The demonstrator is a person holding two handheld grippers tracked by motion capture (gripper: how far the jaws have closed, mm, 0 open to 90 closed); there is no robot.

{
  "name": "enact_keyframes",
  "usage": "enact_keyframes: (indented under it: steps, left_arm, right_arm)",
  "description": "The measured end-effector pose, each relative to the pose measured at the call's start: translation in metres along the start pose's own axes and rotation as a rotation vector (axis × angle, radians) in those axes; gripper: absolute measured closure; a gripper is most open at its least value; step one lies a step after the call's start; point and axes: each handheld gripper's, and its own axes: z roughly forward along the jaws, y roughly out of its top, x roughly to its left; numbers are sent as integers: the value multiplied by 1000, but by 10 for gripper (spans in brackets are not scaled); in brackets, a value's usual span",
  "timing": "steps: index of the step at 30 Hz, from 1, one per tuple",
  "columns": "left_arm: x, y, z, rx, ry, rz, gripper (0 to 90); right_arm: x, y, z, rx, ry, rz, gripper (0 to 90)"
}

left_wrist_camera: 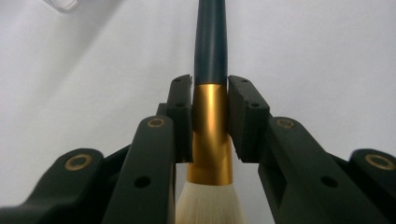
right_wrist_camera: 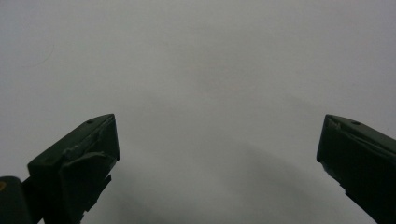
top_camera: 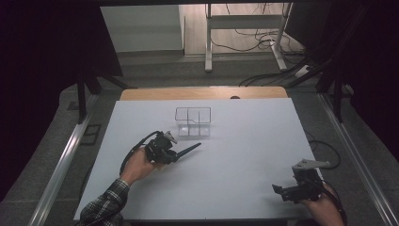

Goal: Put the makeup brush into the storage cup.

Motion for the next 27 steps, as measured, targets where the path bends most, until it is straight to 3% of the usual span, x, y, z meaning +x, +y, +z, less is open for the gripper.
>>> enact_keyframes:
  steps: [6,17,27]
  left_arm:
    - [-2,0,-4,-34,-15,-11,725]
    - [-7,-3,-17,-112,2,-7,725]
    - [-12,-7,-26,-138,-4,3,725]
  right_arm:
    - [0,0,0,-2,0,0,0]
    - [-1,1,-2,-19,-5,-3,0]
    - [1,4,-6,-51,-12,-20,0]
